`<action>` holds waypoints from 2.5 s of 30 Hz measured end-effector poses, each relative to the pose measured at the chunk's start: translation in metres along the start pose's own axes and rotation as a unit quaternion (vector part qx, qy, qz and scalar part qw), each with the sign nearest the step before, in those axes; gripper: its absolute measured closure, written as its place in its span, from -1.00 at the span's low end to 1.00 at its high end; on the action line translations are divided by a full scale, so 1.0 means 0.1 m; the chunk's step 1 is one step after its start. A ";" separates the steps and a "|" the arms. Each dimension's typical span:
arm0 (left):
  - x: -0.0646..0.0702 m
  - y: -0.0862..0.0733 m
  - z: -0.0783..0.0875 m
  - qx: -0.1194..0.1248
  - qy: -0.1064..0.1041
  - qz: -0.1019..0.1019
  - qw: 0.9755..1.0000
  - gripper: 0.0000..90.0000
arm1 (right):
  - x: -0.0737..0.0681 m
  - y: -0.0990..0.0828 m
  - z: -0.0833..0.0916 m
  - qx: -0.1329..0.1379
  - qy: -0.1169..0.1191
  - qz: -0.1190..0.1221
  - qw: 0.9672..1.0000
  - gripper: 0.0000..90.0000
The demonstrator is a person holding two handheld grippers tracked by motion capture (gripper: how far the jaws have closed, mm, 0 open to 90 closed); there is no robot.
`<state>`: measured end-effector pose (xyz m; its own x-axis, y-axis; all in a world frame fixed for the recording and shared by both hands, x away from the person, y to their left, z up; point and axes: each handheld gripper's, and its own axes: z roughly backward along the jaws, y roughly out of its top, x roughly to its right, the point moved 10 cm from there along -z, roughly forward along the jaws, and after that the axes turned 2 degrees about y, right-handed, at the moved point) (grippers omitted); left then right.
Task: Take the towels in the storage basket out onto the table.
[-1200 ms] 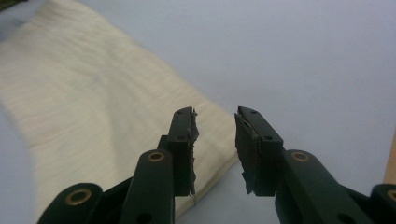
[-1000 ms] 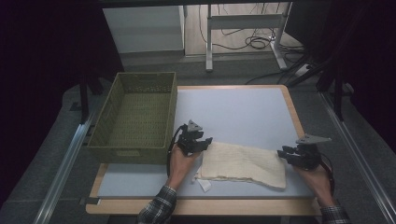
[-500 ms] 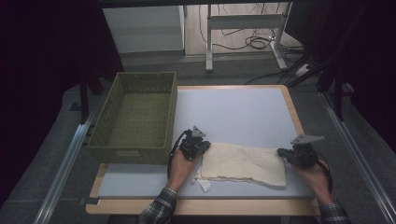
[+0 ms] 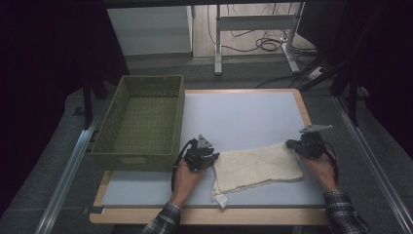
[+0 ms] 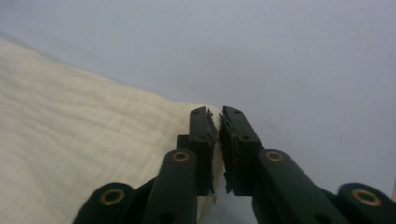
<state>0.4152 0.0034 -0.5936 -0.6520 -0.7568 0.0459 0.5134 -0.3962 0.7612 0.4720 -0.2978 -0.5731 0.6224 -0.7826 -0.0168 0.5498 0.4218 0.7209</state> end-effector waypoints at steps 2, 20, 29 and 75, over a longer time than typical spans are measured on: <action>-0.03 0.01 -0.03 -0.006 0.007 -0.005 1.000 0.31 | -0.01 -0.02 0.08 0.000 -0.003 -0.008 1.000 0.70; -0.10 -0.05 -0.17 -0.007 0.011 0.016 1.000 0.07 | -0.40 -0.23 0.48 0.005 0.045 -0.012 0.999 0.20; -0.10 -0.05 -0.17 -0.006 0.010 0.017 1.000 0.07 | -0.75 -0.24 0.50 0.012 0.071 0.005 0.997 0.06; -0.10 -0.06 -0.17 -0.007 0.010 0.016 1.000 0.07 | -2.85 -0.11 -0.37 -0.019 0.162 0.179 0.970 0.67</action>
<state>0.4285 0.0048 -0.6092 -0.6242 -0.7792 0.0566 0.5412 -0.3790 0.7506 0.3092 -0.0625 -0.6020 0.9163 -0.4005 0.0088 0.2826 0.6619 0.6942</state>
